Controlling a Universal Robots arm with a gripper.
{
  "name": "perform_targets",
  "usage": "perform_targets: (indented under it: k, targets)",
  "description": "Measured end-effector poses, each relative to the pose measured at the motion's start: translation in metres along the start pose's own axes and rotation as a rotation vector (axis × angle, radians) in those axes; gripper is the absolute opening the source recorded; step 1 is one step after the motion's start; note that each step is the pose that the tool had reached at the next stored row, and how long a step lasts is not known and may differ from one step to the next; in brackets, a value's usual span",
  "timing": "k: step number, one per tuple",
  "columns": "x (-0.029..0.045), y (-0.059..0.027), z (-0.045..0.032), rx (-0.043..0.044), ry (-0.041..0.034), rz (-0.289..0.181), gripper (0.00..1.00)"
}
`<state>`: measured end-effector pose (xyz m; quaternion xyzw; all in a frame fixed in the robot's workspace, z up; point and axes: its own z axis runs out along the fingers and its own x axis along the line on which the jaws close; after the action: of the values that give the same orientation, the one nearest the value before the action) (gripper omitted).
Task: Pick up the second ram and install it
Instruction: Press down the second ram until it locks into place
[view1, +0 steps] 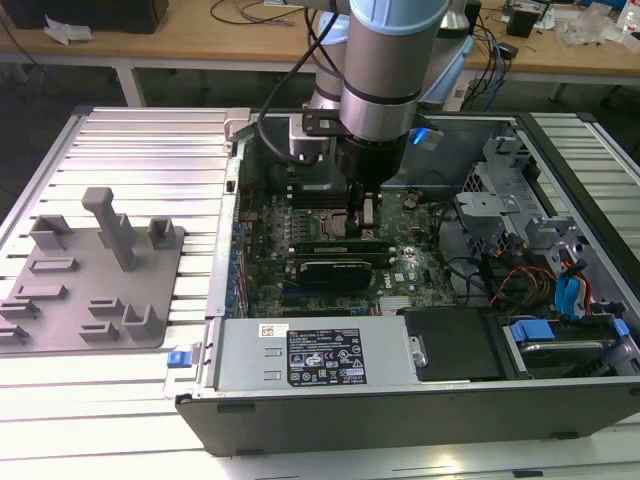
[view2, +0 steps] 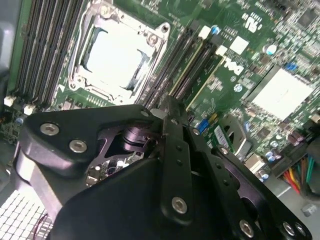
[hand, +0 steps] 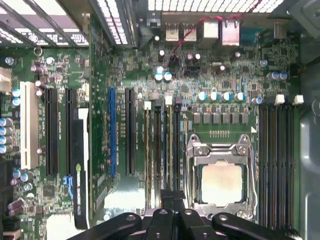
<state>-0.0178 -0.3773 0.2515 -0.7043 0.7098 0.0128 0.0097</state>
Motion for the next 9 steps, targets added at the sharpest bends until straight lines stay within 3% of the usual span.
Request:
perform_targets:
  k: [3, 9]
  targets:
    - [-0.0001, -0.0109, 0.0000, 0.0000, 0.0000, 0.000, 0.08]
    - [-0.0003, -0.0412, -0.0001, 0.0000, 0.0000, 0.000, 0.08]
